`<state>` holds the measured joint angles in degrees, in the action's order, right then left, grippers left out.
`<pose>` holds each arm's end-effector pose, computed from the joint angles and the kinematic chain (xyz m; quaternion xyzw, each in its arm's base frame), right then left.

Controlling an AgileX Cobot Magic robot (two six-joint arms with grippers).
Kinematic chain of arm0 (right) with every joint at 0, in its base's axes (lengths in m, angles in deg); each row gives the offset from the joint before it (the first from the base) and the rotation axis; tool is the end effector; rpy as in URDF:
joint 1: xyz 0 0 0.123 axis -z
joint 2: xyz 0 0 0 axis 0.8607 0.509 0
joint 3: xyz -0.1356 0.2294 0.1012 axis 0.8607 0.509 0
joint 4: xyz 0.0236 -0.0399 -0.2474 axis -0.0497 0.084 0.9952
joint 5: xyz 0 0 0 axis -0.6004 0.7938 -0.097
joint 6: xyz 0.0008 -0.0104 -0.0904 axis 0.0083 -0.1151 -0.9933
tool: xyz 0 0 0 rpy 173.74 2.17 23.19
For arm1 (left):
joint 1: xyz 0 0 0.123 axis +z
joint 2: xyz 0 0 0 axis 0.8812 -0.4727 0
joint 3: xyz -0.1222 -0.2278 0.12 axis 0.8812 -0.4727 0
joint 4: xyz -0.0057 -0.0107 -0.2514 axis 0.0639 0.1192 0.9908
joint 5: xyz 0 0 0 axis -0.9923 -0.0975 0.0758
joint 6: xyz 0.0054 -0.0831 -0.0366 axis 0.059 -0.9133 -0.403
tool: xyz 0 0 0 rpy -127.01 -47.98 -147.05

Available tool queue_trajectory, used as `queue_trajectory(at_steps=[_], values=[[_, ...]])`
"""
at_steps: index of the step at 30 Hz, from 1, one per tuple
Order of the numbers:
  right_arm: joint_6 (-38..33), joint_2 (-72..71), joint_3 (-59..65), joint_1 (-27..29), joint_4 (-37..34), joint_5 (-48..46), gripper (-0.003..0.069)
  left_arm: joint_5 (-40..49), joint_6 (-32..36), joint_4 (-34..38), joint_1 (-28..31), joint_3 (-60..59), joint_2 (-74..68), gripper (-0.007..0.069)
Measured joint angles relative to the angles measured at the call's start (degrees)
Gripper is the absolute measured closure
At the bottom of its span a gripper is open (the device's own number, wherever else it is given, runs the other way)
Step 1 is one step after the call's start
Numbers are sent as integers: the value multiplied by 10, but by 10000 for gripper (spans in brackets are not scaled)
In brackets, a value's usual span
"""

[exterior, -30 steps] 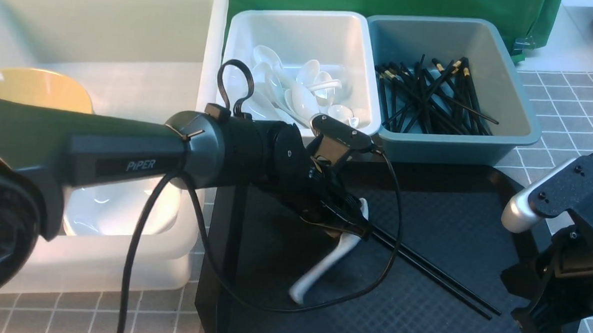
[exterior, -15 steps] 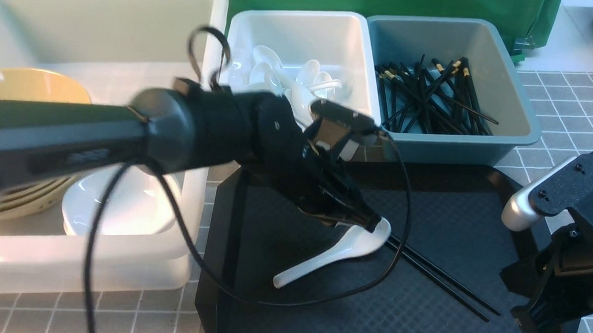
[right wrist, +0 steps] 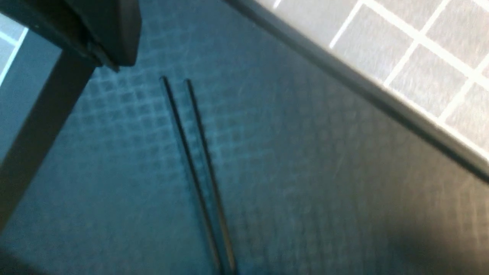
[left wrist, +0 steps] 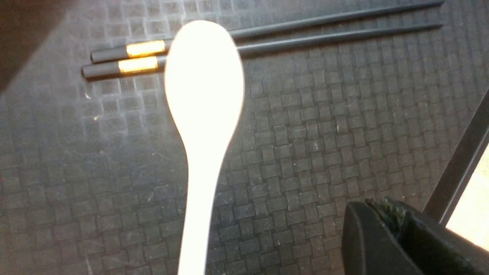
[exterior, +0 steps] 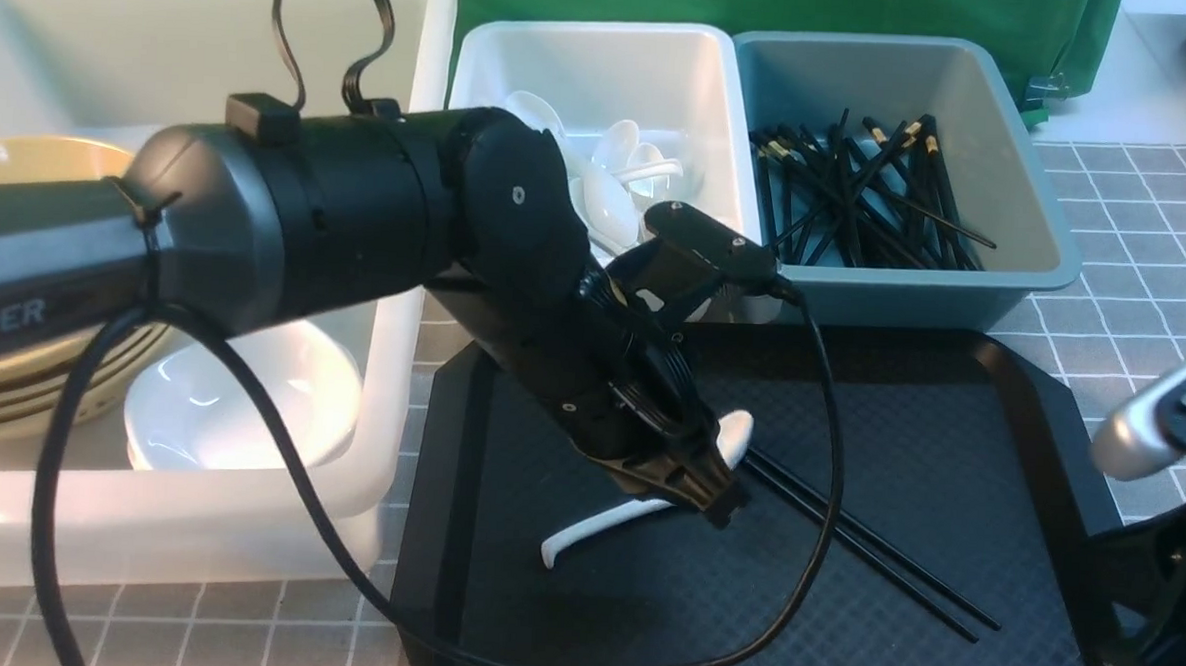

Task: On grey table put chopsticks spoon bowls plates into blue grey white boxes.
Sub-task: 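Pick up the spoon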

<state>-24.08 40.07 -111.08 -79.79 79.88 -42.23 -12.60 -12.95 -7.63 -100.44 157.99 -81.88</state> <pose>0.1538 0.0611 0.2630 -0.2356 0.9173 0.0546 0.3165 0.2617 -0.2474 0.2454 0.4201 0.8683 -0.2098 0.1597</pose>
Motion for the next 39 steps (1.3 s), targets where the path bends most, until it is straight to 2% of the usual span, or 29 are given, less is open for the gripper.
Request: queue_trajectory(at_steps=[6, 13, 19, 24, 28, 33, 35, 39], values=[[1, -24, 25, 0, 2, 41, 592, -4, -29, -6, -6, 0, 0, 608], [2, -24, 26, 0, 3, 47, 588, -24, -38, -53, -8, 0, -4, 501], [5, -24, 26, 0, 3, 47, 582, -66, 19, -107, -17, 0, -54, 330], [13, -24, 26, 0, 3, 52, 580, -74, 69, -123, -21, 0, -105, 257], [18, -24, 26, 0, 3, 60, 580, -92, 78, -156, -21, 5, -133, 291], [18, -24, 26, 0, 3, 64, 580, -99, 49, -163, -21, 10, -138, 451], [18, -24, 26, 0, 3, 67, 580, -98, 33, -165, -21, 10, -137, 539], [18, -24, 26, 0, 3, 69, 580, -53, 15, -164, -21, 17, -122, 573]])
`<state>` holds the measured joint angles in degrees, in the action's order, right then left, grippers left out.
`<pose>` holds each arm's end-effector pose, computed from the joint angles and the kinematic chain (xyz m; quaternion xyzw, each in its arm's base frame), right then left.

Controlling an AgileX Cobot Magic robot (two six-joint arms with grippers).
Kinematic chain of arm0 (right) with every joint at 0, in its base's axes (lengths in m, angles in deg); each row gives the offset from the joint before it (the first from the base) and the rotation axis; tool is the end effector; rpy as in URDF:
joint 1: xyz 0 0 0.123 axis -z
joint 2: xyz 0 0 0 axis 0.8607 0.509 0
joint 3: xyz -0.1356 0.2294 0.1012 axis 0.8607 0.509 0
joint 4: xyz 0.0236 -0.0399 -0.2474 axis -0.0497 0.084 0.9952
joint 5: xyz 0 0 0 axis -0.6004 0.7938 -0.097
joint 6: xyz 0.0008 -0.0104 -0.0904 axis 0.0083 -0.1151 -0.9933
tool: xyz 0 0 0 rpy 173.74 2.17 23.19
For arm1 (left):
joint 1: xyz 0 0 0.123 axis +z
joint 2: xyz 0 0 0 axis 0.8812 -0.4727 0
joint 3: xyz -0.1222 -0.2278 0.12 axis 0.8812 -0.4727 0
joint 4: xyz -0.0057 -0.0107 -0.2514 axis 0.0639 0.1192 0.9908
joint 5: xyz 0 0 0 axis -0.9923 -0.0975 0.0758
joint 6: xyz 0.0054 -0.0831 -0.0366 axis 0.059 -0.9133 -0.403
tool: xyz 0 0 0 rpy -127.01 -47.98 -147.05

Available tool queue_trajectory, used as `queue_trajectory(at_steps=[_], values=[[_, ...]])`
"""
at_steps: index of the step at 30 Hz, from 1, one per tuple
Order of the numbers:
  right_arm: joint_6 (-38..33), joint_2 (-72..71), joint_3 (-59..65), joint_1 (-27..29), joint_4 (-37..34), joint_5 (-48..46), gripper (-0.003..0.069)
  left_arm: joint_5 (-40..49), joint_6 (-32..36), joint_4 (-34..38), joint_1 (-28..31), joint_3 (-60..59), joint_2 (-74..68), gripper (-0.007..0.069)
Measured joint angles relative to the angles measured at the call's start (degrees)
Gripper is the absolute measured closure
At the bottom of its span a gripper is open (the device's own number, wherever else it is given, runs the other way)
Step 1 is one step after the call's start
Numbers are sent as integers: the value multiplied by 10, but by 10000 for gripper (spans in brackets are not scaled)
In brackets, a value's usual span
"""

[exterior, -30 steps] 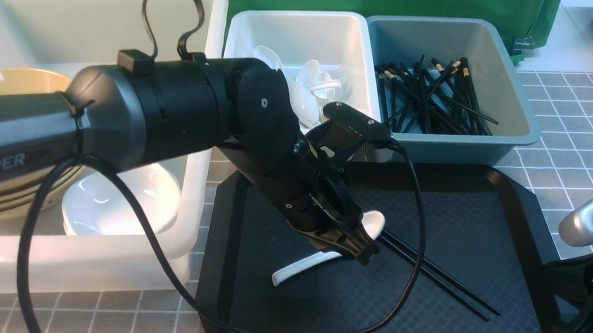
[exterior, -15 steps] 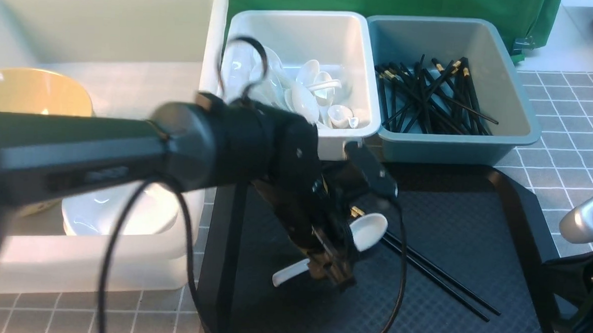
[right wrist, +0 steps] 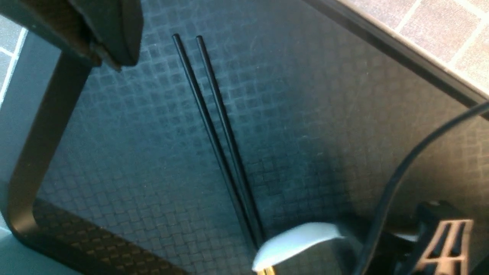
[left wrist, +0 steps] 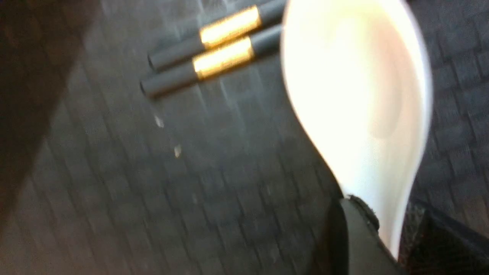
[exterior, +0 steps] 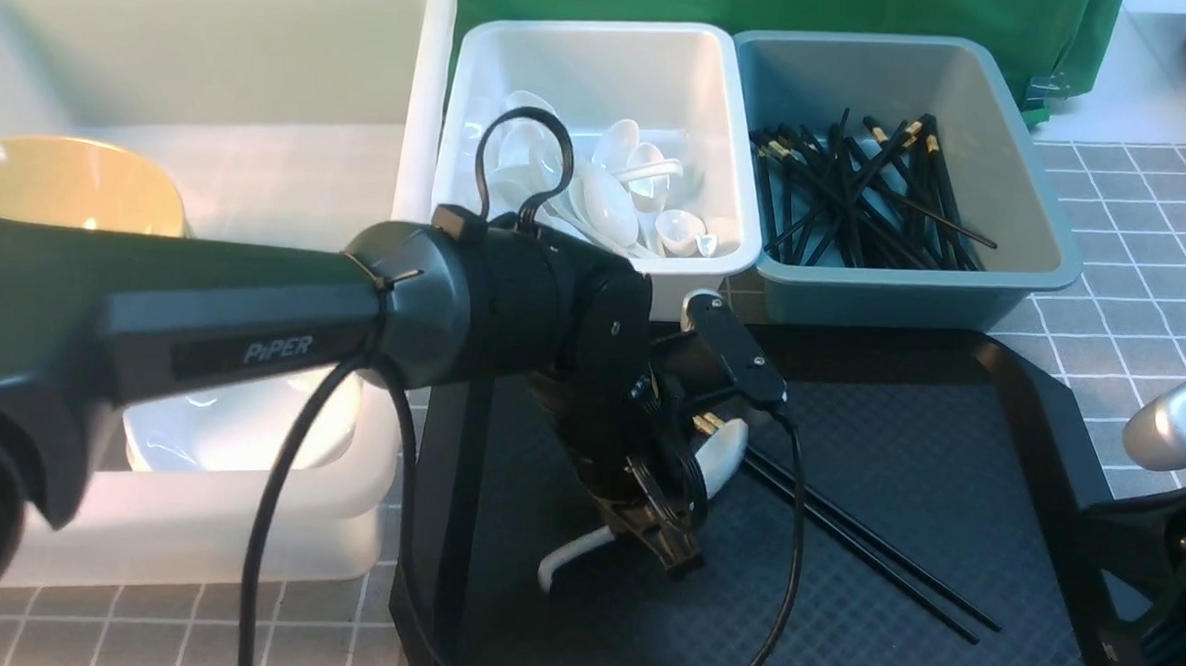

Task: On grey table put chopsticks spoon bowls plates into blue grey white boxes.
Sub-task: 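Pick up the spoon, then pick up a white spoon from the spoon tray with the left gripper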

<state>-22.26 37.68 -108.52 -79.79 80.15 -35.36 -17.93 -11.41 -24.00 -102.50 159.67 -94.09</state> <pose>0.1519 0.0595 0.2632 -0.2157 0.9013 0.0622 0.3704 0.2868 -0.2609 0.1707 0.5178 0.8415 -0.0808 0.1313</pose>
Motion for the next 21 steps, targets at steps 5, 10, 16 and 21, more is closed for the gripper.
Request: queue_trajectory(at_steps=[5, 10, 16, 21], values=[[0, 0, 0, 1, 0, 9, 580, 27, 4, 13, 10, 73, 89, 611], [5, 0, 0, 1, -1, 20, 580, -163, -16, 0, 63, 121, 109, 611], [14, 0, 0, 1, -6, 21, 574, -362, -32, -5, 121, 124, 56, 533], [11, 5, 0, 2, -12, 6, 568, -334, -34, 1, 138, 126, 45, 337]])
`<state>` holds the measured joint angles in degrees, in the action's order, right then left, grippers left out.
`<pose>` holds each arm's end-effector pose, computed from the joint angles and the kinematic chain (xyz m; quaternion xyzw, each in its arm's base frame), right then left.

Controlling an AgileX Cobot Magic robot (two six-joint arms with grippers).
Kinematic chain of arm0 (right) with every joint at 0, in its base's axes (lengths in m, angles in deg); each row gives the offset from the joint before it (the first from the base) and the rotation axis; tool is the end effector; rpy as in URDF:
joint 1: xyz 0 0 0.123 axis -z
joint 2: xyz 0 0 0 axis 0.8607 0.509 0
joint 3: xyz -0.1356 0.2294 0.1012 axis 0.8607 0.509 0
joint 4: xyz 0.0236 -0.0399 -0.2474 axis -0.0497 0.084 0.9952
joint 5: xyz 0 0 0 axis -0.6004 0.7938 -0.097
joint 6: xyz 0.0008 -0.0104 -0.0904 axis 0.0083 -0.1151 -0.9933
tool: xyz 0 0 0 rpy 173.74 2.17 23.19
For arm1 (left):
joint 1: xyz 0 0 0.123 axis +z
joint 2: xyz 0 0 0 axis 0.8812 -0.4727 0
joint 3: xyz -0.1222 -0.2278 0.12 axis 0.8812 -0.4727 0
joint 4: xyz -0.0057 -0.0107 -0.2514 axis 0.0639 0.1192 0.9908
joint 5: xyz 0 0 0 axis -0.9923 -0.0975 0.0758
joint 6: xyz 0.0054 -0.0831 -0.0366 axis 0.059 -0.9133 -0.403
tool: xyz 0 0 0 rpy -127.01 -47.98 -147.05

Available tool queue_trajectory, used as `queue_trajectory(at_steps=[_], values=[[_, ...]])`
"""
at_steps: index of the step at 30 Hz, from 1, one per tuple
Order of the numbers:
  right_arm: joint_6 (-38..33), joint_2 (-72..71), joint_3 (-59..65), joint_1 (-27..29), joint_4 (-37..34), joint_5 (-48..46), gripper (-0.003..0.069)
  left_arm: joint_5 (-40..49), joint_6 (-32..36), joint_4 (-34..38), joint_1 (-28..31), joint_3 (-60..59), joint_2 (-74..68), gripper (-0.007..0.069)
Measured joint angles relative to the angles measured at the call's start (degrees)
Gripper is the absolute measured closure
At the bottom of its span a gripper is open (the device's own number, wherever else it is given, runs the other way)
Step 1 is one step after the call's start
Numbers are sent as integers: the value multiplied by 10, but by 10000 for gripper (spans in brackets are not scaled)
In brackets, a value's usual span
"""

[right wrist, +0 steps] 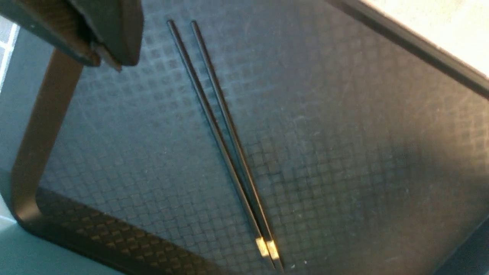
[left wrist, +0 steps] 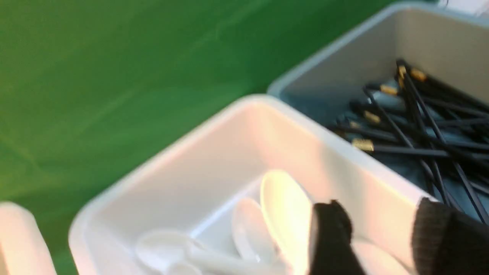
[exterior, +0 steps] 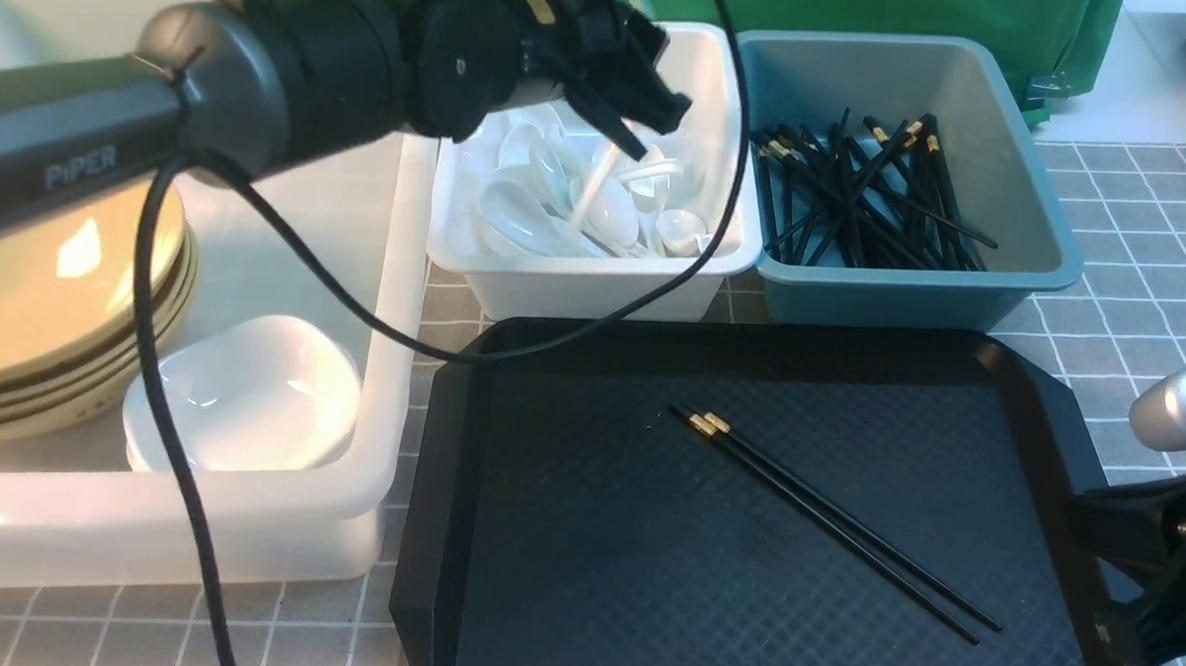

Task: On grey table put chopsticks spoon bowls plates into blue grey white boxes.
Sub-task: 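Pick up a white spoon from the spoon tray with the left gripper, then grasp the chopsticks with the right gripper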

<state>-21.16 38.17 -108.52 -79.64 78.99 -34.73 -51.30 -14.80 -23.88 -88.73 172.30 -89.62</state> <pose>0.1535 0.0607 0.2625 -0.1996 0.9044 0.0733 0.3700 0.3997 -0.2058 0.3021 0.3098 0.7761 -0.0650 0.5454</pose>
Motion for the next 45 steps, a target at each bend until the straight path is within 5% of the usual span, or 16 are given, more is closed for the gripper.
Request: queue_trajectory(at_steps=[6, 11, 14, 18, 25, 36, 40, 45], values=[[-49, 39, 0, -9, -64, -25, 557, 280, -28, 0, 1, 41, 86, 349], [-124, 128, -27, -58, -111, -27, 457, 534, -61, -10, 1, 46, 236, 547], [-143, 196, -74, -83, -113, -30, 366, 587, -78, -22, 1, -14, 330, 617], [-164, 301, -169, -100, -88, -53, 274, 563, -107, -43, 1, -180, 493, 634], [-169, 439, -287, -100, -53, -89, 256, 496, -215, -90, 1, -438, 760, 634], [-166, 550, -352, -100, 4, -78, 260, 462, -275, -141, 1, -577, 898, 634], [-137, 572, -360, -100, 3, -71, 344, 402, -273, -173, 1, -596, 900, 634], [-131, 573, -366, -100, 3, -100, 564, 305, -272, -205, 1, -654, 900, 634]])
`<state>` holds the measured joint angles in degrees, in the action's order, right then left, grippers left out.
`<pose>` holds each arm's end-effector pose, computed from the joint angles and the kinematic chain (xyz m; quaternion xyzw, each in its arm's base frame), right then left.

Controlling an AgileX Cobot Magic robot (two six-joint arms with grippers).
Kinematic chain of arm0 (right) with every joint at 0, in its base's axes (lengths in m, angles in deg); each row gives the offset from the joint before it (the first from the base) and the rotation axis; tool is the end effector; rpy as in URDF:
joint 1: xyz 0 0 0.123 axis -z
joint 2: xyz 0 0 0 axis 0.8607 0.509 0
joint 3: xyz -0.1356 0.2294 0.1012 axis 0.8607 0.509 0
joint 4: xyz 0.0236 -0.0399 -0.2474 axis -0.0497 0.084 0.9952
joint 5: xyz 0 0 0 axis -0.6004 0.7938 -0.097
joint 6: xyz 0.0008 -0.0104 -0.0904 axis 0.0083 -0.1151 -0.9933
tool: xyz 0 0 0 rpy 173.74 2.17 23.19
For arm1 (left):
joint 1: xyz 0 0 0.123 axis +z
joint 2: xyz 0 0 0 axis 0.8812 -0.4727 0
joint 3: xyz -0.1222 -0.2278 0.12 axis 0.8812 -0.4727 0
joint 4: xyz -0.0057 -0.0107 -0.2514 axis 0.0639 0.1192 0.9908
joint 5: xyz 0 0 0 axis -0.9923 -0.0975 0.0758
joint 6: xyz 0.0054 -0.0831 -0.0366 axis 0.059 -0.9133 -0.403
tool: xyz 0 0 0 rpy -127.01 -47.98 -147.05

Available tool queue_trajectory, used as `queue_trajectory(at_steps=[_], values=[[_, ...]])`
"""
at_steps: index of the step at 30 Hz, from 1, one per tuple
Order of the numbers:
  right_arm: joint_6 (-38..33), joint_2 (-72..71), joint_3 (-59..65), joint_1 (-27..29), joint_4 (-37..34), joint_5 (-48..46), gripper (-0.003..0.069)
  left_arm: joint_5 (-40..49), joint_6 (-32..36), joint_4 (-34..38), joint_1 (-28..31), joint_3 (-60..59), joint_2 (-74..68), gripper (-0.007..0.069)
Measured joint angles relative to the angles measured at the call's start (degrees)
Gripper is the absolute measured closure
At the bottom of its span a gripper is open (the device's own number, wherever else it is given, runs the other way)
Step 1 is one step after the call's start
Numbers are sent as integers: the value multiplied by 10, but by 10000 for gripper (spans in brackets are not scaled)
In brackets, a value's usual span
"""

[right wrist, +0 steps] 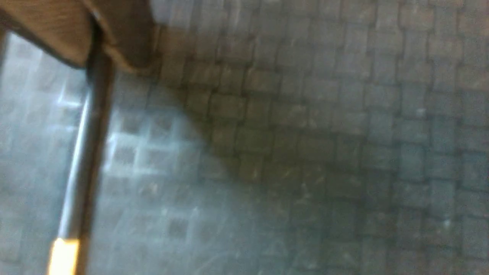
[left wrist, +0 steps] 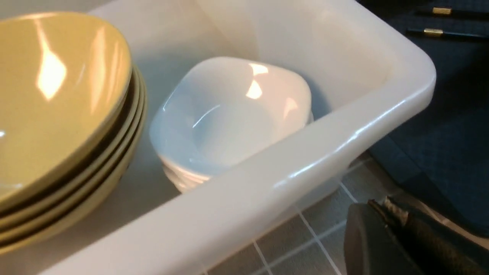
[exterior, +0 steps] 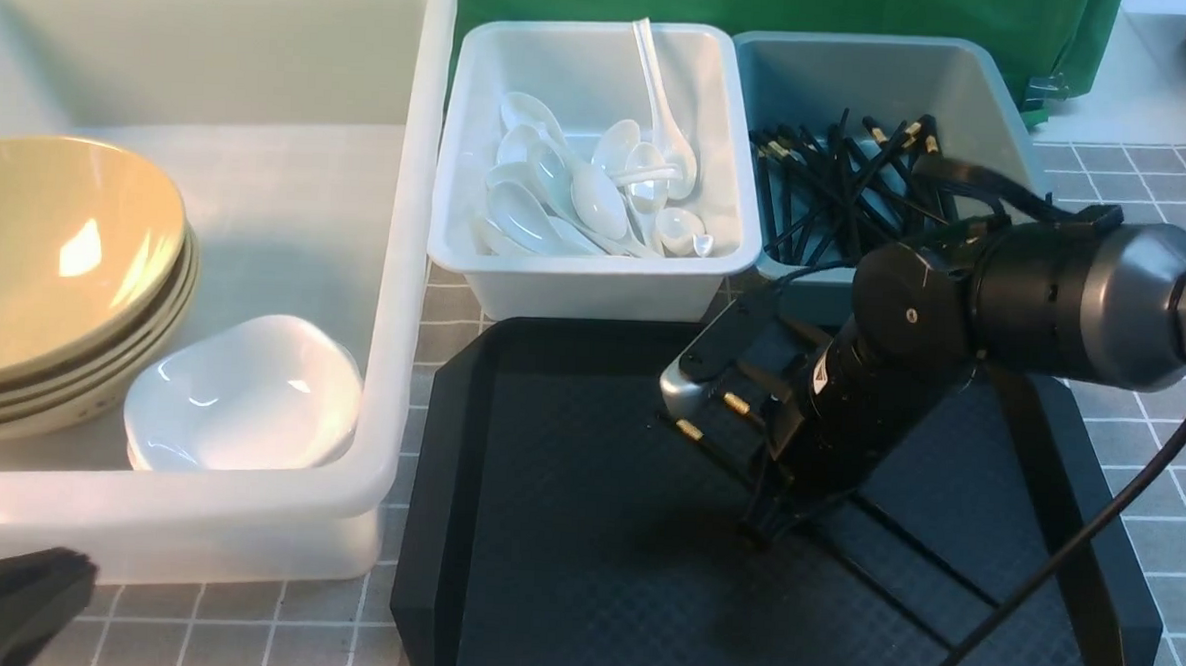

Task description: On grey table put chopsticks spoon bowls plates into blue grey white boxes.

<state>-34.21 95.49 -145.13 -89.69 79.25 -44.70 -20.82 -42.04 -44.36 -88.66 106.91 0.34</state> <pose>0.3138 0.1885 0.1653 -0.4040 0.9068 0.0378 0.1147 0.0613 -0.0197 0.2606 0.2196 0.8321 -0.0421 0.5076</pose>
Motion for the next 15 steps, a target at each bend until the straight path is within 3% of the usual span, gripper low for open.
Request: queue_trajectory(at_steps=[2, 10, 13, 15], values=[[0, -11, -1, 0, 0, -12, 597, -21, 0, -1, 0, -13, 0, 634], [-21, -123, -1, 2, 1, 1, 601, -43, 0, -10, 0, -20, 0, 634], [-31, -154, -1, 16, 8, 65, 601, -43, 0, -14, 0, -20, 0, 634], [-32, -165, -1, 35, 11, 162, 601, -43, 0, -15, 0, -20, 0, 634]])
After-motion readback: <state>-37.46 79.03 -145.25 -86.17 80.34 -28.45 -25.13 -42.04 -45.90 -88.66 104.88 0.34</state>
